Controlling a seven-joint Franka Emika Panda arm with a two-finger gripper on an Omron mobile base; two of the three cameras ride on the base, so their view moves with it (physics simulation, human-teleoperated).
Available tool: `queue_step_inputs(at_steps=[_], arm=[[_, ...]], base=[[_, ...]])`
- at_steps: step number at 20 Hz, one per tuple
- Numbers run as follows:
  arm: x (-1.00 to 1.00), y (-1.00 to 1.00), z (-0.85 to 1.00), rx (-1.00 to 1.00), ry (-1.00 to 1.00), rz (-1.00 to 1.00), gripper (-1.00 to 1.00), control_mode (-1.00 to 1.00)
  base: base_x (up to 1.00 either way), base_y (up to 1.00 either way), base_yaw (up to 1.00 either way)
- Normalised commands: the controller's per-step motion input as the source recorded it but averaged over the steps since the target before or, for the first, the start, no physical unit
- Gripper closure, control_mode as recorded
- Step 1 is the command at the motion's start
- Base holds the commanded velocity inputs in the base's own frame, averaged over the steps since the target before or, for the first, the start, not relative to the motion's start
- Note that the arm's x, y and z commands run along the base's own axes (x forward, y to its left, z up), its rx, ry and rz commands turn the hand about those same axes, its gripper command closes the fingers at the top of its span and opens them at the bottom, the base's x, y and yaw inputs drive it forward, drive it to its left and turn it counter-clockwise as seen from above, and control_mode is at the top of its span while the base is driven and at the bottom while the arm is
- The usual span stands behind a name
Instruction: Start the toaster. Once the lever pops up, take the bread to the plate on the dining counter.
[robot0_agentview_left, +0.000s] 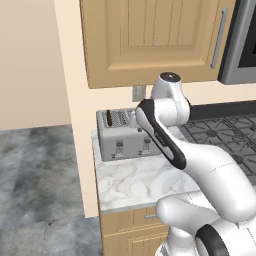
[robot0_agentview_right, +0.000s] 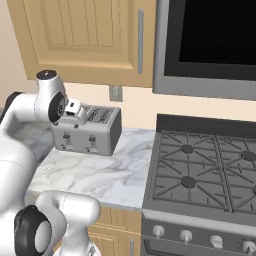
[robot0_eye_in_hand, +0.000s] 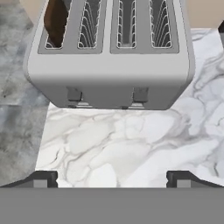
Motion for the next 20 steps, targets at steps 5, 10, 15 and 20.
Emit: queue_step_inputs(at_steps=[5,10,15,20], arm=[[0.00,0.45,-0.24,0.00,0.00,0.04,-1.00,-1.00],[0.14,0.42,-0.35,0.00,0.00,0.02,-1.00,-1.00],[0.19,0.32,-0.28,0.00,0.00,0.00,-1.00,-1.00],[0.32,0.08,-0.09,0.04,0.00,0.00,-1.00,-1.00]], base=[[0.00,0.00,0.00],[0.00,0.00,0.00],[0.00,0.00,0.00],[0.00,0.00,0.00]])
